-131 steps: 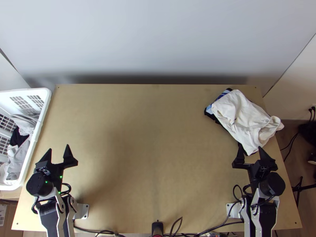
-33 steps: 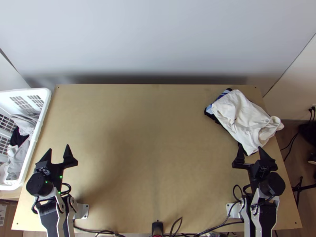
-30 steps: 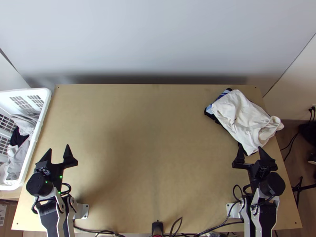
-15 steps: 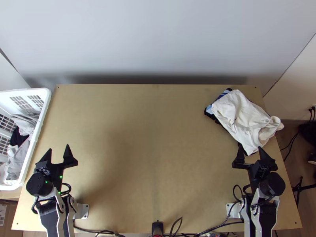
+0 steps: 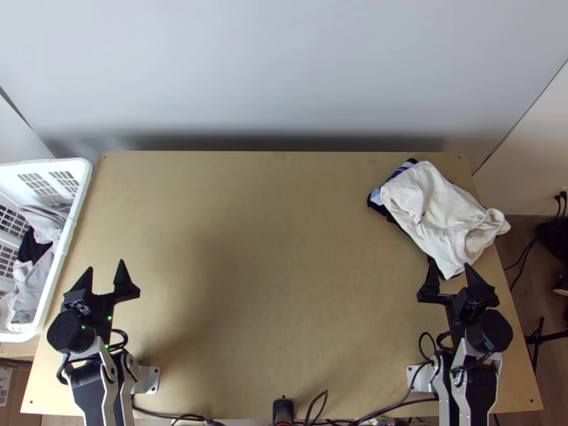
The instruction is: Fold the t-shirt
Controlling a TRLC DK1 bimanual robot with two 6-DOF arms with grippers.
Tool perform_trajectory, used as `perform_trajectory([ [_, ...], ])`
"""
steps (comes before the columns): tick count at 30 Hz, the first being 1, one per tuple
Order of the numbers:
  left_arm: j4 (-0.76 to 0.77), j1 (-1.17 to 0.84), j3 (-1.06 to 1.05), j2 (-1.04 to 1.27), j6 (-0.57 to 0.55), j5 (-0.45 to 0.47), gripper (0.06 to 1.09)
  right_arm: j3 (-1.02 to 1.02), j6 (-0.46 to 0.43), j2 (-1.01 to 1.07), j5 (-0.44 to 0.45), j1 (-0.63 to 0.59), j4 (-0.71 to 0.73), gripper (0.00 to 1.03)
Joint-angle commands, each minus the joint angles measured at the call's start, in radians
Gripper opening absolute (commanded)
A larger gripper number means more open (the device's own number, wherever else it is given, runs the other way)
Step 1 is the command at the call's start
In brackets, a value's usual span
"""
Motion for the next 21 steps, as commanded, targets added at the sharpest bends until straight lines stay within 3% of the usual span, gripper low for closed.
perform_trajectory([
  [1,0.000,0.000,0.001,0.000,-0.002,0.000,1.04,0.000,0.000,0.000,0.000,0.000,0.000,0.98],
  [11,0.000,-0.016,0.001,0.000,-0.017,0.002,1.04,0.000,0.005,0.000,0.000,-0.001,0.000,0.98],
  [15,0.000,-0.026,0.001,0.000,-0.022,0.000,1.04,0.000,0.025,0.000,0.000,0.056,0.000,0.98],
  [21,0.028,-0.030,0.015,0.000,0.015,-0.061,1.04,0.000,0.025,0.000,0.000,0.063,0.000,0.98],
])
